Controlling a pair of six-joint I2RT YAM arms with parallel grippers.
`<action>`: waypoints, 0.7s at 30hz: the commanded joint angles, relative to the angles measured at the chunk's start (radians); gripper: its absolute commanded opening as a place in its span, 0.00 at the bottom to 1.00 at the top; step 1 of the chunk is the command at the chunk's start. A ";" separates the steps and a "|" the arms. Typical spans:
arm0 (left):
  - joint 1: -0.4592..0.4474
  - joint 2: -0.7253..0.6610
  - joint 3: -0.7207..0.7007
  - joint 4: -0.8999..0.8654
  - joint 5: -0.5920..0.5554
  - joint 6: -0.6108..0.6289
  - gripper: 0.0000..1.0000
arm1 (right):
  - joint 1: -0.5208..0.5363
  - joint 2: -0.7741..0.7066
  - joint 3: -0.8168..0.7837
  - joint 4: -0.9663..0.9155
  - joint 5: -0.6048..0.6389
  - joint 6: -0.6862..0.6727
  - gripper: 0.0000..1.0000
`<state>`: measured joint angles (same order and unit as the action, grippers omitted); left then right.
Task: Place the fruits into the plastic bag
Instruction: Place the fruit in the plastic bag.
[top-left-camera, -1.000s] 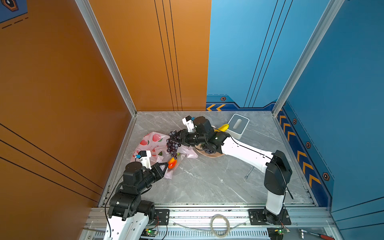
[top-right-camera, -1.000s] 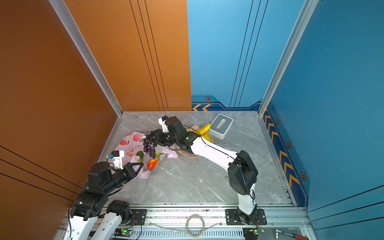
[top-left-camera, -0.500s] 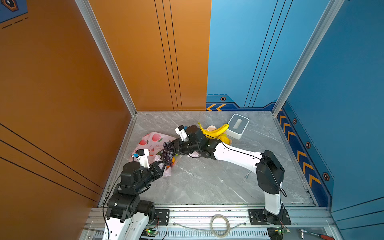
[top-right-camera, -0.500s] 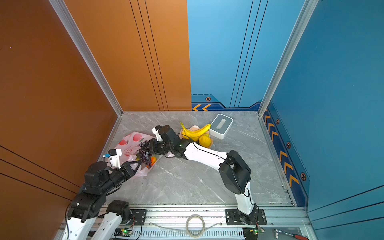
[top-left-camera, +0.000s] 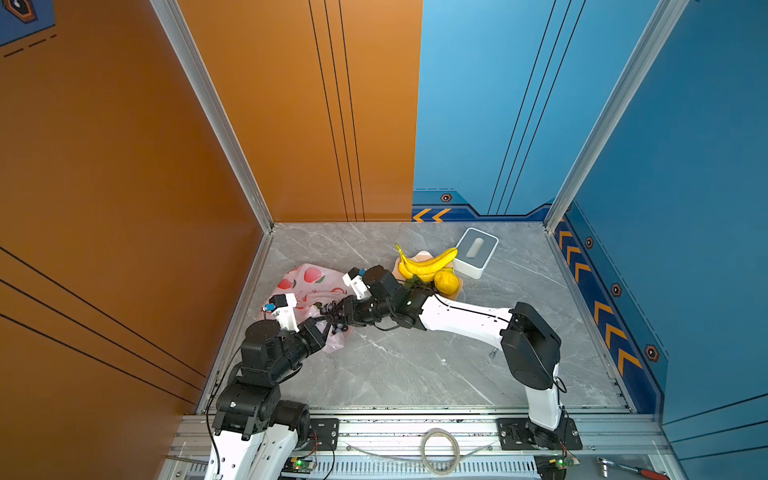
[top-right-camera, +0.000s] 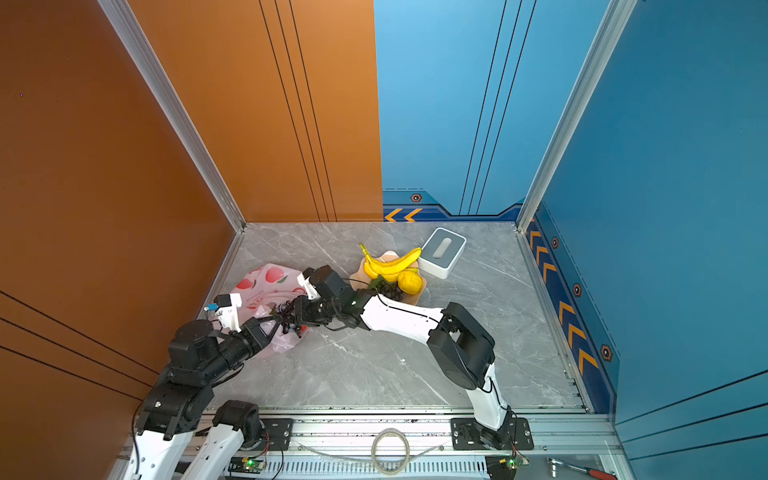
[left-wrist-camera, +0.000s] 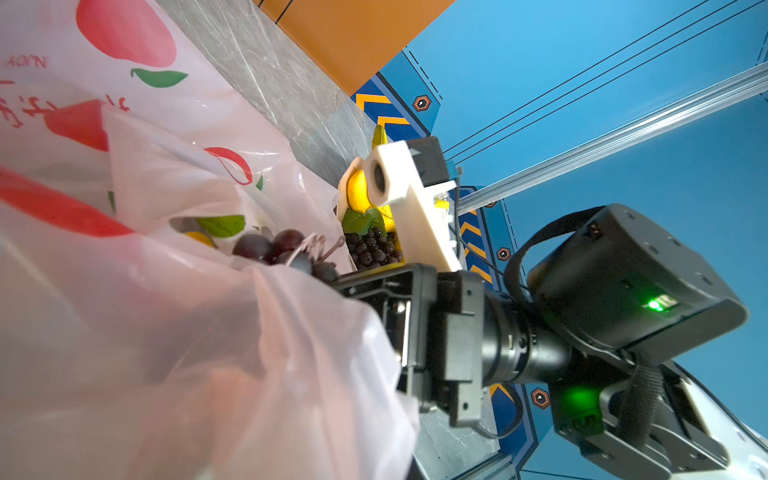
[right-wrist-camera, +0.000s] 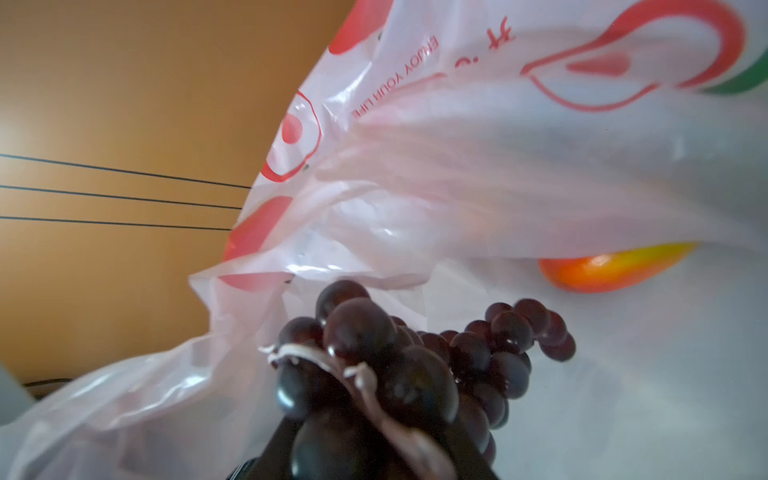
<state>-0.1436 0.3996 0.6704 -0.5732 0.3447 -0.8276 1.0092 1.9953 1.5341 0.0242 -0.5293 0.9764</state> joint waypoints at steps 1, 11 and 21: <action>0.009 0.003 0.033 0.049 0.016 0.003 0.00 | 0.017 0.039 0.046 -0.026 -0.041 -0.030 0.36; 0.007 0.024 0.024 0.128 0.104 -0.001 0.00 | 0.041 0.164 0.125 0.028 -0.093 0.032 0.36; 0.002 0.001 -0.032 0.142 0.215 -0.018 0.00 | 0.023 0.243 0.283 0.051 -0.109 0.081 0.36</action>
<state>-0.1440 0.4168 0.6617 -0.4610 0.4873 -0.8368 1.0397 2.2414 1.7424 0.0444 -0.6159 1.0416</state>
